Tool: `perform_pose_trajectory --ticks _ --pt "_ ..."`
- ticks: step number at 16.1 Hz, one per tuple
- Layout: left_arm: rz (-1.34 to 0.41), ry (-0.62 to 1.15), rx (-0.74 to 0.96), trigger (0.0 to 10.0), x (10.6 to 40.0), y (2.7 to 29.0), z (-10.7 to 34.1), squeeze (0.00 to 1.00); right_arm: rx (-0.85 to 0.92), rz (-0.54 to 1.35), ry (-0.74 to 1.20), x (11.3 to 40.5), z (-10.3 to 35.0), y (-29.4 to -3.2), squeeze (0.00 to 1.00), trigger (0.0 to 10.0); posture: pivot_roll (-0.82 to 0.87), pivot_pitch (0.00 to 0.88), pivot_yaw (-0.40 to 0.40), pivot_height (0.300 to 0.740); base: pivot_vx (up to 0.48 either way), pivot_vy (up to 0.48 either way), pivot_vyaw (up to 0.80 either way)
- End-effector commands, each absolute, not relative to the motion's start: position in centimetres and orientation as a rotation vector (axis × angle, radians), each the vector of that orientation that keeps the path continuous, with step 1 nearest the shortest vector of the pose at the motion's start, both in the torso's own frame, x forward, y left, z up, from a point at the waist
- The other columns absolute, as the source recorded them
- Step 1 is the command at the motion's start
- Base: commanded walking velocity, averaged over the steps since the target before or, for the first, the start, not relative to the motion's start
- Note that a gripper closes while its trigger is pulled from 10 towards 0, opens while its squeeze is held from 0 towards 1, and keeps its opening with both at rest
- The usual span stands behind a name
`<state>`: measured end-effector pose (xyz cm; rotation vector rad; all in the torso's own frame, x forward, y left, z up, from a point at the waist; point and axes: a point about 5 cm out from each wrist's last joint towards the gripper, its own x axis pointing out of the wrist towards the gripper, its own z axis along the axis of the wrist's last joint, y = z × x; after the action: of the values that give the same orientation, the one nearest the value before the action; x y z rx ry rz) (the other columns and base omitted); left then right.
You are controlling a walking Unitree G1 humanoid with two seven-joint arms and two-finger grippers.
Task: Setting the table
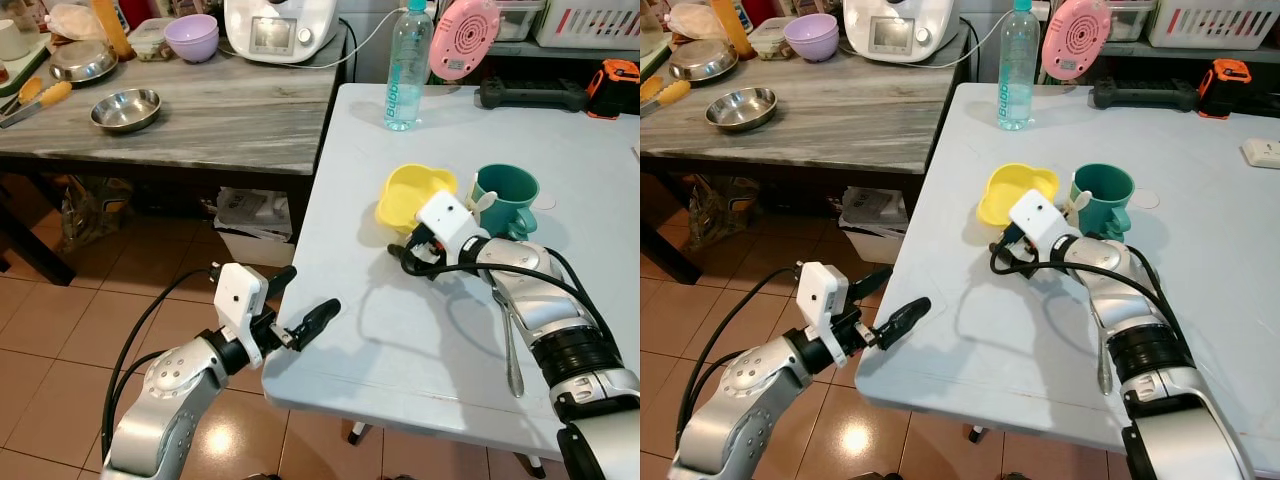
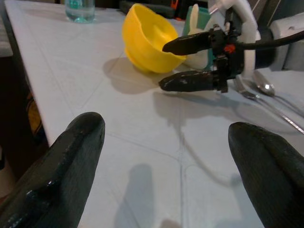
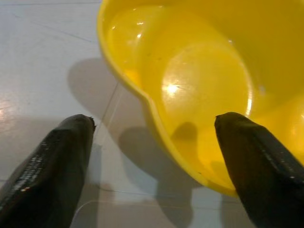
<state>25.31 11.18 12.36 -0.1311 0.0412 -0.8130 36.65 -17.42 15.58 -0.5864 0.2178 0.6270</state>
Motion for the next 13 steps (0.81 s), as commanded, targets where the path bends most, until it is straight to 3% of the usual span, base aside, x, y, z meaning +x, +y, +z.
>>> perform_pose_trajectory --ticks 1,8,13 --pt "-0.799 0.048 -0.105 10.0 25.5 11.6 12.1 0.00 -0.610 0.648 0.210 36.9 16.0 -17.1 0.00 0.0 -0.03 0.132 0.064 0.740 0.000 0.000 0.00" --pt "-0.773 0.046 -0.117 10.0 25.5 11.3 11.6 0.00 -0.811 0.672 0.211 37.4 15.7 -17.6 0.00 0.0 -0.02 0.123 0.062 0.740 0.000 0.000 0.00" --pt "-0.762 0.048 -0.117 10.0 25.7 11.3 11.5 0.00 -0.850 0.641 0.174 38.0 16.6 -17.9 0.00 0.0 -0.02 0.117 0.061 0.740 0.000 0.000 0.00"
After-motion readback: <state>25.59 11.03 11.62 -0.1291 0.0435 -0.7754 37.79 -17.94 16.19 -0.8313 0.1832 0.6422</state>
